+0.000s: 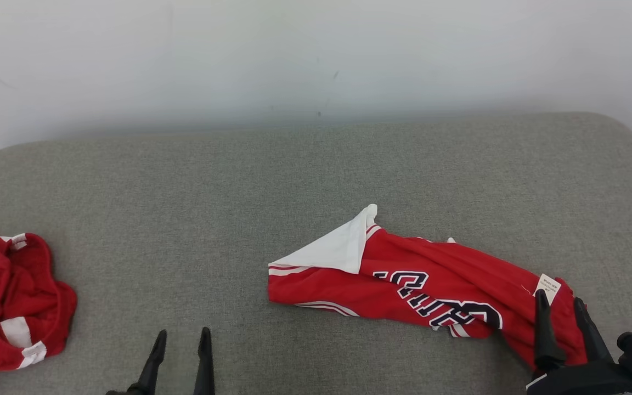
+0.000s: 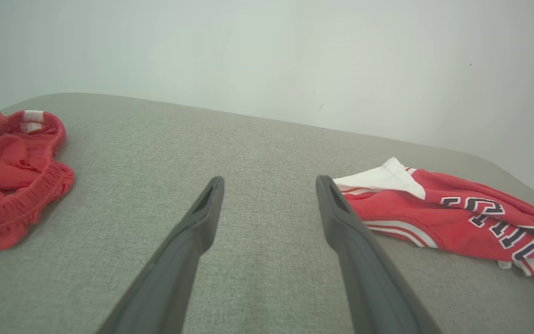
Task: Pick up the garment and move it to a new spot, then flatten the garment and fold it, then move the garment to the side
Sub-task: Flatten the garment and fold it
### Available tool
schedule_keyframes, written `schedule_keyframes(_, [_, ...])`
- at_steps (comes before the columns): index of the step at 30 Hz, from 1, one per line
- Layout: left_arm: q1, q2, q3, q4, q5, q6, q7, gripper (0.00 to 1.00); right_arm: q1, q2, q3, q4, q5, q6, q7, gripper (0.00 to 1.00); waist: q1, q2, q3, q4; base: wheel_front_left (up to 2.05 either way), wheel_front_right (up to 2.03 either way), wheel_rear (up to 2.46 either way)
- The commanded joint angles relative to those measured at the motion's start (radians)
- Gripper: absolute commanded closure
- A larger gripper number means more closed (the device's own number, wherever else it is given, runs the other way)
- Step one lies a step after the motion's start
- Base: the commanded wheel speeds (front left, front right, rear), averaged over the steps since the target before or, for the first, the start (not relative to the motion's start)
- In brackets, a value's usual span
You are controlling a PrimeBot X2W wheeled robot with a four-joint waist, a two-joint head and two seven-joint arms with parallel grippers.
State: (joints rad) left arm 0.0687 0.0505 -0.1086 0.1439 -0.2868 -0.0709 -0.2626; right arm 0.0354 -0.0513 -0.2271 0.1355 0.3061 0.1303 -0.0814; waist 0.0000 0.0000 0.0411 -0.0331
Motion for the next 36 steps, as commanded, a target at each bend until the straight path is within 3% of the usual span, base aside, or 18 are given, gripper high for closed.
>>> schedule_keyframes(1, [-0.028,0.000,-0.017,0.014,0.018,-0.010,-0.003,0.00,-0.011,0.002,-0.009,-0.003,-0.005,0.001,0.009,0.00,0.0000,0.0000,0.006,-0.008,0.00,0.00,0.00])
schedule_keyframes(7, [-0.155,0.019,-0.100,0.096,0.043,-0.041,0.032,0.00,-0.037,0.002,-0.023,-0.033,-0.027,0.001,0.091,0.00,0.0000,0.0000,0.024,-0.042,0.00,0.00,0.00])
schedule_keyframes(18, [-0.447,0.072,-0.286,0.264,0.056,-0.058,0.241,0.00,-0.128,0.002,-0.027,-0.101,-0.075,0.001,0.291,0.00,0.0000,0.0000,0.113,-0.143,0.00,0.00,0.00])
schedule_keyframes(28, [-0.639,0.148,-0.483,0.381,0.046,-0.058,0.365,0.00,-0.175,0.002,0.002,-0.094,-0.061,0.001,0.293,0.00,0.0000,0.0000,0.201,-0.204,0.00,0.00,0.00])
schedule_keyframes(36, [-0.701,0.165,-0.510,0.416,0.011,-0.059,0.341,0.00,-0.177,0.002,0.001,-0.072,-0.050,0.001,0.272,0.00,0.0000,0.0000,0.211,-0.210,0.00,0.00,0.00])
